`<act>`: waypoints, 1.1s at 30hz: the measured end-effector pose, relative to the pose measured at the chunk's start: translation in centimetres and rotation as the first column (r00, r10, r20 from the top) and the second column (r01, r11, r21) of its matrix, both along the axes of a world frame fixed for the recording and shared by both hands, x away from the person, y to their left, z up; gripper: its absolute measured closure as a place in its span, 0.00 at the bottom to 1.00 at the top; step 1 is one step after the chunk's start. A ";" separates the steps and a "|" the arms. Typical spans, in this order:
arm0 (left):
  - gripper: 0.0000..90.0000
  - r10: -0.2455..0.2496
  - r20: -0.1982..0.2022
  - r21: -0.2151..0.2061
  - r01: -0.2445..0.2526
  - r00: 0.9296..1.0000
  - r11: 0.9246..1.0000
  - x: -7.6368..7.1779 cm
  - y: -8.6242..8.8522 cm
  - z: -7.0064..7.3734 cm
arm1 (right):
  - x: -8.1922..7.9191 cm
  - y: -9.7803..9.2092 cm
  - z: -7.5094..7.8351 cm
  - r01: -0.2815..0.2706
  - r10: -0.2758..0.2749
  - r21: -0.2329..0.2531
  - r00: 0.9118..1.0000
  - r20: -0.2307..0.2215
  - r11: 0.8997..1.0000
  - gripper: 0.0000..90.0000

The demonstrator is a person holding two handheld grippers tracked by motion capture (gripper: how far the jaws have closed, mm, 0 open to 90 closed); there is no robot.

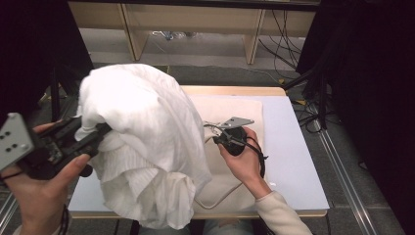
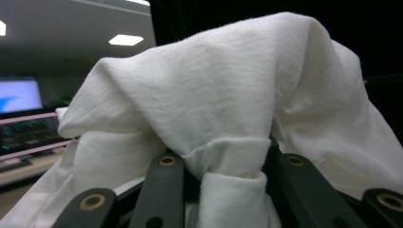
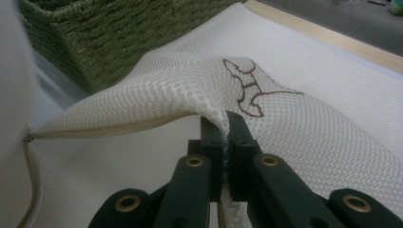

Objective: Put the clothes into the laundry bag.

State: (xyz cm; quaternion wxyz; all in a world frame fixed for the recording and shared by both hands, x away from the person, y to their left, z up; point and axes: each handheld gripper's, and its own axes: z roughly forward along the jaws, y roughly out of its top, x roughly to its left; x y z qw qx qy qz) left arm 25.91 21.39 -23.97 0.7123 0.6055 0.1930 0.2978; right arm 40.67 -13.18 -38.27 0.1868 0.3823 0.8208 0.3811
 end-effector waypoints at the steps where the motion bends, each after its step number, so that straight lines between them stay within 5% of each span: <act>1: 0.80 -0.015 -0.015 0.007 0.015 1.000 1.000 0.3 -0.2 -0.4 | 0.0 0.0 0.0 0.003 -0.003 0.001 1.000 0.011 1.000 0.99; 4: 0.80 -0.042 -0.050 0.023 0.044 0.998 0.999 1.0 -0.9 -1.5 | 0.1 -0.1 0.2 -0.010 0.010 -0.005 0.999 0.045 1.000 0.99; 5: 0.80 -0.061 -0.060 0.022 0.062 0.996 0.998 1.2 -1.0 -1.8 | -0.1 0.0 0.3 0.009 -0.009 0.017 1.000 0.018 1.000 0.99; 11: 0.80 -0.149 -0.121 0.058 0.157 0.981 0.986 1.9 -2.5 -3.0 | 0.1 -0.1 0.8 0.001 -0.002 0.035 0.999 0.040 0.999 0.99; 12: 0.80 -0.164 -0.135 0.066 0.174 0.977 0.983 2.1 -3.0 -3.4 | 0.0 0.1 1.0 0.025 -0.025 0.053 1.000 0.013 0.998 0.99; 13: 0.80 -0.184 -0.153 0.075 0.197 0.971 0.978 2.2 -3.5 -3.7 | 0.2 0.0 0.9 0.009 -0.011 0.052 0.999 0.043 0.999 0.99; 18: 0.80 -0.252 -0.248 0.130 0.289 0.936 0.948 3.2 -6.4 -6.4 | 0.3 0.1 1.0 0.024 -0.026 0.069 0.999 0.035 0.997 0.99; 21: 0.80 -0.268 -0.303 0.138 0.321 0.915 0.937 4.0 -7.8 -8.0 | 0.2 0.0 1.1 0.019 -0.020 0.066 0.999 0.025 0.998 0.99; 25: 0.79 -0.265 -0.330 0.153 0.329 0.906 0.932 4.5 -8.6 -8.9 | 0.2 0.0 1.2 0.023 -0.026 0.066 0.998 0.051 0.998 0.99; 27: 0.79 -0.280 -0.337 0.163 0.349 0.899 0.923 4.4 -8.8 -8.9 | 0.2 0.0 1.2 0.015 -0.019 0.074 0.999 0.048 0.997 0.99; 31: 0.79 -0.343 -0.353 0.176 0.422 0.871 0.890 3.9 -9.4 -9.0 | 0.1 0.0 1.3 0.024 -0.028 0.092 0.999 0.047 0.995 0.99; 33: 0.79 -0.375 -0.349 0.154 0.447 0.859 0.881 3.5 -9.6 -9.0 | 0.2 0.0 1.3 0.023 -0.028 0.090 0.998 0.050 0.996 0.99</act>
